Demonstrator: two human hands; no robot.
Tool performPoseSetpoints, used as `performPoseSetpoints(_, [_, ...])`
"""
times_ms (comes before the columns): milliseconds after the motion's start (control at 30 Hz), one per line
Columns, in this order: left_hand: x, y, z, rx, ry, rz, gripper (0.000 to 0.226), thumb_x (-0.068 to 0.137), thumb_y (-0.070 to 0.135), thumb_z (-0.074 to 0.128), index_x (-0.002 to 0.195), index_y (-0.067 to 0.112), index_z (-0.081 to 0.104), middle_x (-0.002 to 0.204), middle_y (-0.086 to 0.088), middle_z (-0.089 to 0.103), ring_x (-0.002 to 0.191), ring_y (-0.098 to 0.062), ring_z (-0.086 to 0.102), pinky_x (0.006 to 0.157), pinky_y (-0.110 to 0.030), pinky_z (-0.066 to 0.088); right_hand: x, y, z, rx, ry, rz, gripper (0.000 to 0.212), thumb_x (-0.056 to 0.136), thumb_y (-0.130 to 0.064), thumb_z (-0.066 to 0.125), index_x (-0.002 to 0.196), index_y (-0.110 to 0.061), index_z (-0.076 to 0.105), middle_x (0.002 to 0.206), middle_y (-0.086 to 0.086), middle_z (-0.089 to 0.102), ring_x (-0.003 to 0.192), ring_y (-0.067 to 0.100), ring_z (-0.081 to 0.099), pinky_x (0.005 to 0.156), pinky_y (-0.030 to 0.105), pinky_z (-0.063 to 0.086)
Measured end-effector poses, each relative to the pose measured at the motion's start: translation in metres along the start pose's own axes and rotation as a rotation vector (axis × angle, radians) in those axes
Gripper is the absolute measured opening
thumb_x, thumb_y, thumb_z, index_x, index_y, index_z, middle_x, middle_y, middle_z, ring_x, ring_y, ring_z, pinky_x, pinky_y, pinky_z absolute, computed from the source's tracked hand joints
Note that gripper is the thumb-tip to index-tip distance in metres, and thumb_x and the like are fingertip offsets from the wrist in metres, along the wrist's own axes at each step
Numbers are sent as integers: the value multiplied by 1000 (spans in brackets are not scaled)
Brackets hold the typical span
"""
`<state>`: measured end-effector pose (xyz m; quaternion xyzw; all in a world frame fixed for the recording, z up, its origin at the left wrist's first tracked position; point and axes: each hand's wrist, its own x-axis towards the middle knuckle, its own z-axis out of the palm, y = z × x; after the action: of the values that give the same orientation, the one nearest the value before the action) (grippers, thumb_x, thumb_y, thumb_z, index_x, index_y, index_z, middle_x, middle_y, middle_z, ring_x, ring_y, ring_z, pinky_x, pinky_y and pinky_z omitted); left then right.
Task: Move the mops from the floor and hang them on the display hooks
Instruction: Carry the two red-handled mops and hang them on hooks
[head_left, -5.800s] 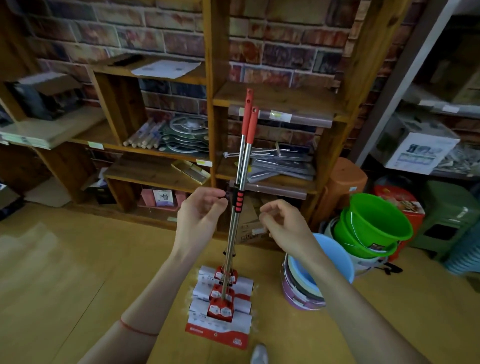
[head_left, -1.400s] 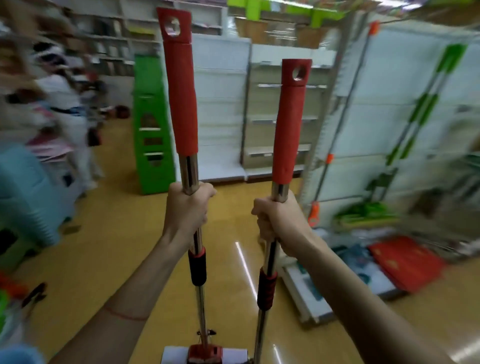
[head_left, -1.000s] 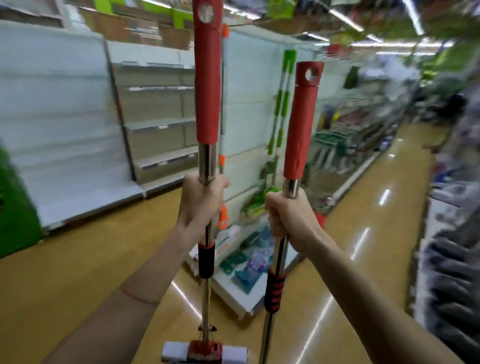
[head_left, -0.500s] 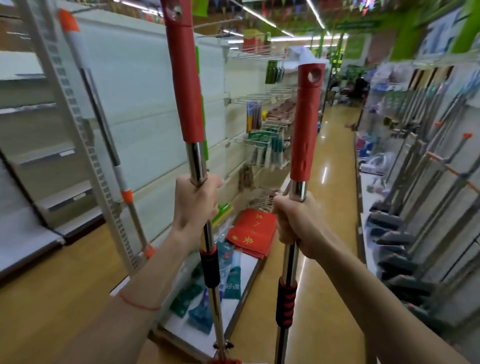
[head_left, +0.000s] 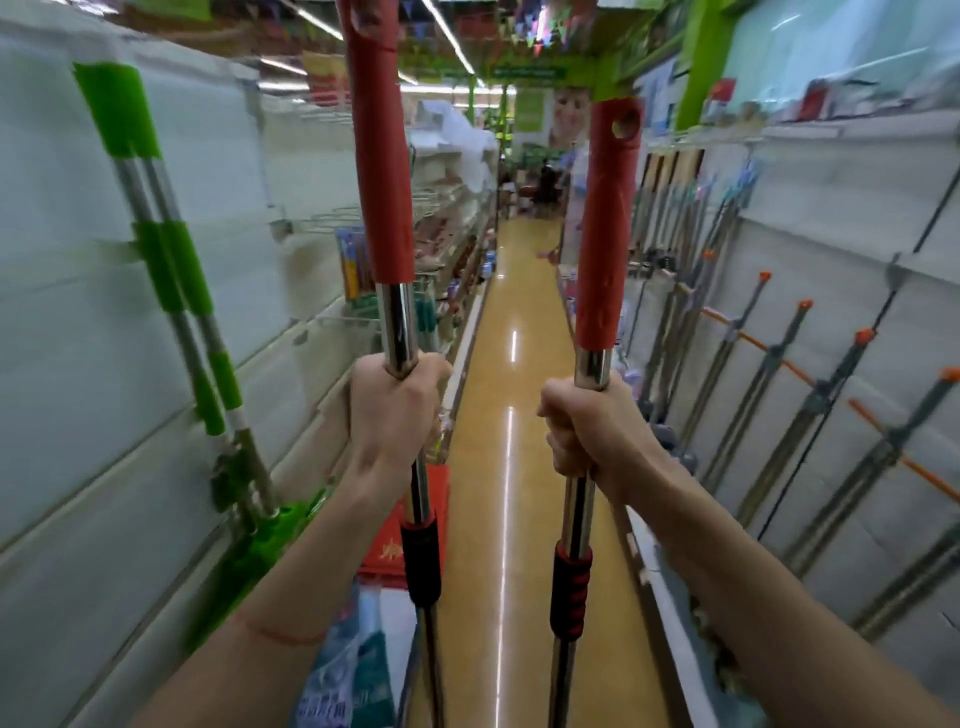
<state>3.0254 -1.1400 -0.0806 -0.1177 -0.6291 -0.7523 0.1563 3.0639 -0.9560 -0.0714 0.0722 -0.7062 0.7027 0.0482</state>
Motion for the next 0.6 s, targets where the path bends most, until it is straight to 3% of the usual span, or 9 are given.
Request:
performPoseSetpoints(233, [95,-34,39,-24,-48,44,44,86,3,60,51,23,40,42,7,35,31,-11,32,36,-21,29,91,8,-40,11,119,-36,46,82,0,54,44,-25,44,42,0,34,35,17,27,40,26,26])
performPoseSetpoints(367, [155,-62,62,-6,-80,81,47,88,3,60,51,23,40,43,7,36,32,-11,31,36,-22,29,150,24,-65,44,114,-41,42,78,-4,54,44,-25,41,41,-1,33,34,17,26,39,24,26])
performPoseSetpoints(500, [217,-97,84,8,-9,78,40,84,7,62,53,22,42,41,10,37,30,-10,31,36,-21,28,220,46,-91,64,75,-19,46,80,-2,52,42,-25,40,41,-3,31,34,16,25,40,23,26])
performPoseSetpoints(600, [267,-123,105,33,38,55,45,82,8,63,44,25,48,39,11,40,30,-10,32,36,-21,29,280,57,-112,74,7,-7,49,83,-2,53,40,-24,45,41,-4,34,34,15,27,39,23,27])
